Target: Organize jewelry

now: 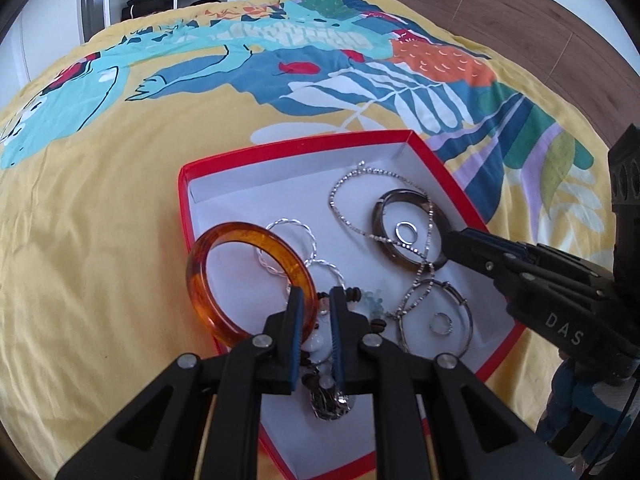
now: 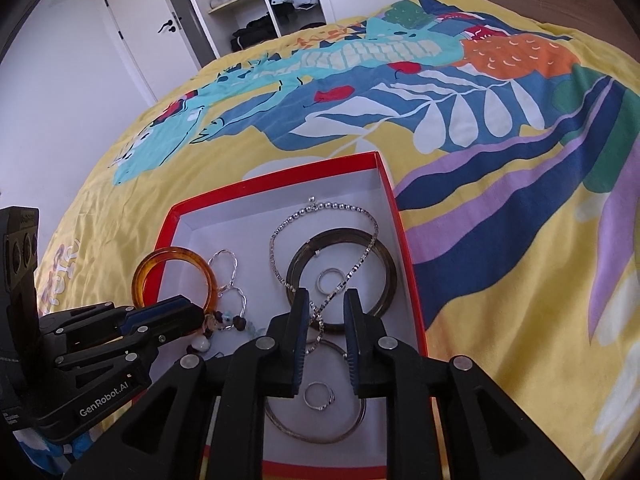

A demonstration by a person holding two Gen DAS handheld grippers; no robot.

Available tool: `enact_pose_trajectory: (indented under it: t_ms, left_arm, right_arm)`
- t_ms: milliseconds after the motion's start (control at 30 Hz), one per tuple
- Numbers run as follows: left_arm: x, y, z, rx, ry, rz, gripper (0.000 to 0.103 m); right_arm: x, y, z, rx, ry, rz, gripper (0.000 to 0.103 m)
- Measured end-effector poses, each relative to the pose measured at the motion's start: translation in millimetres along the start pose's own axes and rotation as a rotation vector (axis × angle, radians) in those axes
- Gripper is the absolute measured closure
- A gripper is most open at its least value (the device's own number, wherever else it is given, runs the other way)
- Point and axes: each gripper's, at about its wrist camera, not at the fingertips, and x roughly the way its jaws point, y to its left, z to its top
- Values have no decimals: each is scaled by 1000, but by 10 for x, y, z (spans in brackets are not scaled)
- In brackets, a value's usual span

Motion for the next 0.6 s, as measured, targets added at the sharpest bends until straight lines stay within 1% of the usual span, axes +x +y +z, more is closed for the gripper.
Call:
enact_pose_trajectory:
  t_ms: [33,100,167,233,400,467,500,533,600]
  left_arm:
    - [-15,-5,-3,0,-2,0,88]
    - [-64,-20,-27,0,-9,1,84]
    - [-121,-44,-54,7,-18,2,84]
    - [-188,-74,-79,16,-26,7,83]
    - [-398,-74,-129,3,-52,26,81]
    - [-487,-69,-155,-1,-62,35,77]
    - [-524,-65,-168,-3,-66,42,71]
    - [-576,-59,-187,-5,-73,50,68]
    - [-670,-48,-222,-8,-84,60,68]
  right_arm:
    - [-19,9,-9,0,-1,-1,77]
    - [-59,25,-29,-1,-4,-5,73]
    - [-100,43,-48,-4,-7,-12,71]
    - [-150,56,-66,-2,-12,-16,64]
    - [-292,114,-115,0,-26,-28,61]
    - [-351,139,-131,1,-33,-27,59]
    - [-383,158,-143,2,-36,-28,56]
    - [-412,175,-156,3,-38,-30,55]
    - [-476,215,-186,3,-44,-33,54]
